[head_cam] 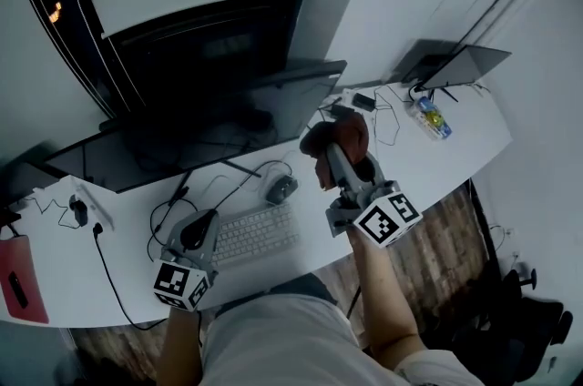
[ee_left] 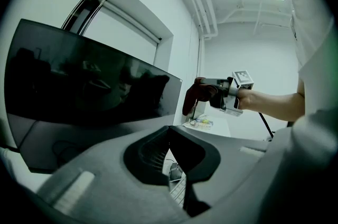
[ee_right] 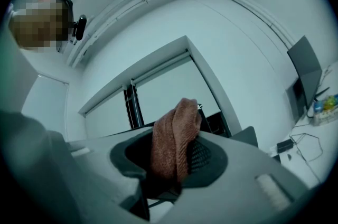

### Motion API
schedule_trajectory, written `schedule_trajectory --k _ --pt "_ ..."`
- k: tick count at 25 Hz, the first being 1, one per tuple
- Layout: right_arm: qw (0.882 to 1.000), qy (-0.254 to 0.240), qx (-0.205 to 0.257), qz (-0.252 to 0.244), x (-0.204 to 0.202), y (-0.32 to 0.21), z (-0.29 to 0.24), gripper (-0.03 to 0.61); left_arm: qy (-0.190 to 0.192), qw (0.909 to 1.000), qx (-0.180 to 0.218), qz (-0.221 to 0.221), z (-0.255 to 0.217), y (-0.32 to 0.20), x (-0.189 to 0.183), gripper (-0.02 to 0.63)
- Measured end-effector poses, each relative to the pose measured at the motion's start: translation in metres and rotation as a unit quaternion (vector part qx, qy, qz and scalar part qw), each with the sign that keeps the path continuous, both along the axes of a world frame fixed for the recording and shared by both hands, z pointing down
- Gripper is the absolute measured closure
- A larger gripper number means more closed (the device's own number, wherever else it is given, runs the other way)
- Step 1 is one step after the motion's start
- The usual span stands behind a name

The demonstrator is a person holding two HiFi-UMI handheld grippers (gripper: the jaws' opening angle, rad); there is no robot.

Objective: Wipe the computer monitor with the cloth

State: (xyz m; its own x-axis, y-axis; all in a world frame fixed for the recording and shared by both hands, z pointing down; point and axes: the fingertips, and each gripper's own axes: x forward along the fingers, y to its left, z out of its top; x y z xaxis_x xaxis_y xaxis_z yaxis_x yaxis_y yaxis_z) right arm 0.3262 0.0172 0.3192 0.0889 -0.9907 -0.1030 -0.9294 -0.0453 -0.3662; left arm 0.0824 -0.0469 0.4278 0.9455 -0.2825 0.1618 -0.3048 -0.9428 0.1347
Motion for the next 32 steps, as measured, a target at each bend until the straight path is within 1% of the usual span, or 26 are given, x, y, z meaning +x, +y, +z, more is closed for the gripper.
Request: schedule_trajectory --k 10,16,26,32 --pt "0.999 0.019 0.020 -0.023 0.071 -0.035 -0.029 0.437 -0.009 0.9981 0.000 -0.061 -0.007 -0.006 0.036 0.604" --pt "0.998 0.026 0.032 -0.048 0.102 -0.054 -0.036 0.433 -0.023 0.9950 0.012 -0.096 -0.008 -0.006 0.052 0.604" --pt "0.990 0.037 0.033 -0.133 0.110 -0.083 -0.024 0.414 -0.048 0.9877 0.010 -0.148 0.003 0.012 0.069 0.604" --pt "0.985 0.034 0.025 -0.166 0.104 -0.092 -0.006 0.410 -0.060 0.9823 0.006 -0.177 0.008 0.023 0.070 0.604"
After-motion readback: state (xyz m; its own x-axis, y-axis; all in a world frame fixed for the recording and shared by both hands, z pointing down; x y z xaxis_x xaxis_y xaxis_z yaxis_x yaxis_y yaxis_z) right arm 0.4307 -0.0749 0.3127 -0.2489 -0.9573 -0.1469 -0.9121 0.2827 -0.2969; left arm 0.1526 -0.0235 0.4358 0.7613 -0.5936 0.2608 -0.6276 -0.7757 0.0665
